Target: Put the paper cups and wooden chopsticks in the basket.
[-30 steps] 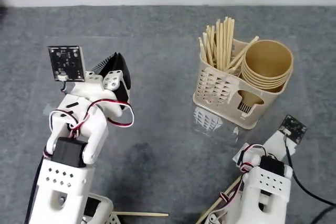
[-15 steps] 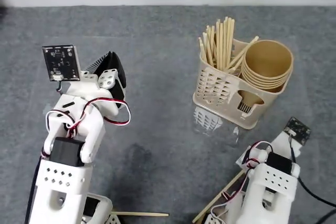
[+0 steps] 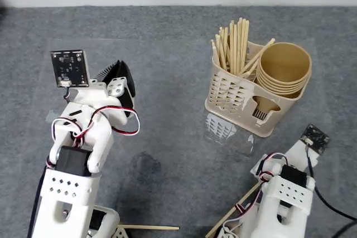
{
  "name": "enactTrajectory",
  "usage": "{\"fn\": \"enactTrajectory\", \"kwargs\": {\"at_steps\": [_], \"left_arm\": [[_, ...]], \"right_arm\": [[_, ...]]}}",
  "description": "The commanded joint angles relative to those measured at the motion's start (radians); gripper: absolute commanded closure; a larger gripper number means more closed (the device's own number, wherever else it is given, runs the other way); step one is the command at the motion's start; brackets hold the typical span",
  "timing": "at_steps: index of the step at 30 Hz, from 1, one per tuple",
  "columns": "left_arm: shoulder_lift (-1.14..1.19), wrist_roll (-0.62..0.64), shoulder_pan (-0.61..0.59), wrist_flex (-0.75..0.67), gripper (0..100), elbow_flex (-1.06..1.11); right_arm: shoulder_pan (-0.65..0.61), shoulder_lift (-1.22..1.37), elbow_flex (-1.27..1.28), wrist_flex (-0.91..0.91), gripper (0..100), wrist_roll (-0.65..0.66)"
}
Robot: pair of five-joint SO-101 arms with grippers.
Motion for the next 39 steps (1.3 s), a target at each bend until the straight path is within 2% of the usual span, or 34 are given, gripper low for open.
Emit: {"fn": "enactTrajectory", "kwargs": {"at_steps": [1,6,11,23,31,39], "left_arm": [[-0.029,0.002,-0.005,-0.002,98,-0.005],[-0.029,0.002,-0.005,-0.002,98,-0.005],[-0.029,0.002,-0.006,0.002,98,-0.005],[-0.029,0.000,-0.006,0.002,98,-0.005],[-0.031,0.000,-0.006,-0.002,98,-0.005],[-0.031,0.000,-0.006,0.000,98,-0.005]], "right_arm": [[-0.004,-0.004,0.011,-0.015,88.4,0.041],[-0.007,-0.004,0.011,-0.005,89.2,0.041],[-0.007,-0.004,0.011,-0.005,97.6,0.048],[0.001,-0.015,-0.044,0.012,98.8,0.048],[0.044,-0.015,-0.394,0.335,99.1,0.048],[0.039,-0.016,-0.684,0.483,99.1,0.048]]}}
